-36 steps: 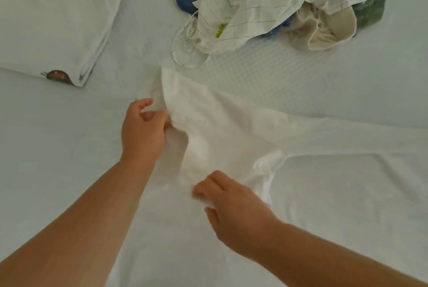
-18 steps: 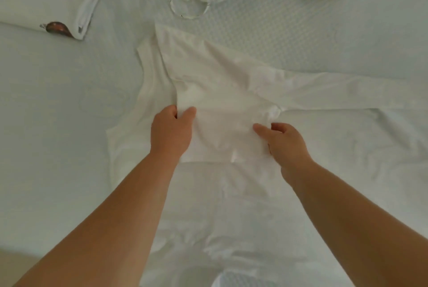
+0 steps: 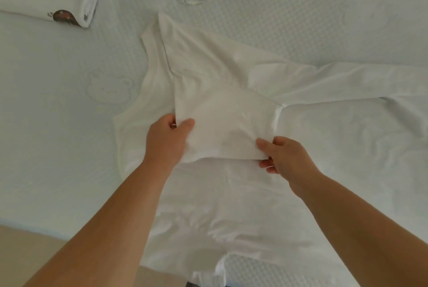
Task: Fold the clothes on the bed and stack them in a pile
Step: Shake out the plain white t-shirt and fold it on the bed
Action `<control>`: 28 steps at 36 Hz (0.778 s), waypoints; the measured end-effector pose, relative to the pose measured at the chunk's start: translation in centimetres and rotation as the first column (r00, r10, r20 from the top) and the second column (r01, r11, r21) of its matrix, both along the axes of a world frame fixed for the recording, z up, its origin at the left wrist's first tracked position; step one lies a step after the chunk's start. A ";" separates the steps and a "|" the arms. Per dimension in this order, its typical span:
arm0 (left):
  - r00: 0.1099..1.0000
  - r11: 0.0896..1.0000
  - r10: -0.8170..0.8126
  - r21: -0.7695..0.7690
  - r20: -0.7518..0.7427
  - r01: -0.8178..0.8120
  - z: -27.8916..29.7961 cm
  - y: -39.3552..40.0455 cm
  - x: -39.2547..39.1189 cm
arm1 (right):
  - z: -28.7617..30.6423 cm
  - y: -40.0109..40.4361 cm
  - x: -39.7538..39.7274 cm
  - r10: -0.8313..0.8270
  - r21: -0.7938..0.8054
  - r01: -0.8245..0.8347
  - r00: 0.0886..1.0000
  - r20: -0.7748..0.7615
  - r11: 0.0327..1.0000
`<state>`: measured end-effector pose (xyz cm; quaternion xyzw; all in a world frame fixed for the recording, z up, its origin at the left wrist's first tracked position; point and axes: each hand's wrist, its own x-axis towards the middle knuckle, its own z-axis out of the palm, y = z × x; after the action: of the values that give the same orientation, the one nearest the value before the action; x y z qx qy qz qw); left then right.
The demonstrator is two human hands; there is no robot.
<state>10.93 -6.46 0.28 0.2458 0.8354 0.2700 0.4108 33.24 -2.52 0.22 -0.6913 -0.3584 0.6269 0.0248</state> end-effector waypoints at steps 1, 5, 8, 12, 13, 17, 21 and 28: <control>0.999 0.996 0.034 0.076 0.016 -0.035 0.5 -0.2 0.0 | 0.2 -0.1 0.0 0.002 0.020 -0.002 1.000 -0.004 1.000; 0.999 0.988 0.023 0.156 -0.024 -0.019 1.4 -0.9 -0.4 | 0.6 -0.4 -0.4 0.006 0.020 -0.006 1.000 -0.013 1.000; 0.989 0.978 -0.145 -0.151 -0.017 0.140 0.3 -1.7 -0.1 | 0.5 -0.7 -0.1 0.038 -0.036 -0.037 0.998 0.041 0.999; 0.945 0.900 -0.327 -0.310 -0.019 0.306 -0.5 -1.2 -0.7 | 0.3 0.5 0.3 0.130 0.019 -0.134 0.984 0.125 0.991; 0.950 0.913 -0.307 -0.298 -0.054 0.278 -0.6 -0.6 -1.2 | 0.2 0.9 0.4 0.168 0.035 -0.175 0.975 0.148 0.984; 0.961 0.948 -0.234 -0.255 -0.148 0.192 -0.7 2.6 -3.0 | 0.0 1.2 0.2 0.188 0.035 -0.197 0.968 0.163 0.980; 0.913 0.961 -0.243 -0.206 -0.328 0.182 0.1 6.7 -3.7 | -0.2 1.1 0.0 0.162 0.072 -0.180 0.965 0.206 0.981; 0.818 0.869 -0.493 -0.130 -0.298 0.477 1.3 7.9 1.2 | 0.2 0.0 1.9 0.158 0.084 -0.187 0.951 0.267 0.979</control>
<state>12.14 1.47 1.60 0.4805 0.8073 0.0921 0.3299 35.17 -2.55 0.44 -0.7307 -0.4512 0.5108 -0.0396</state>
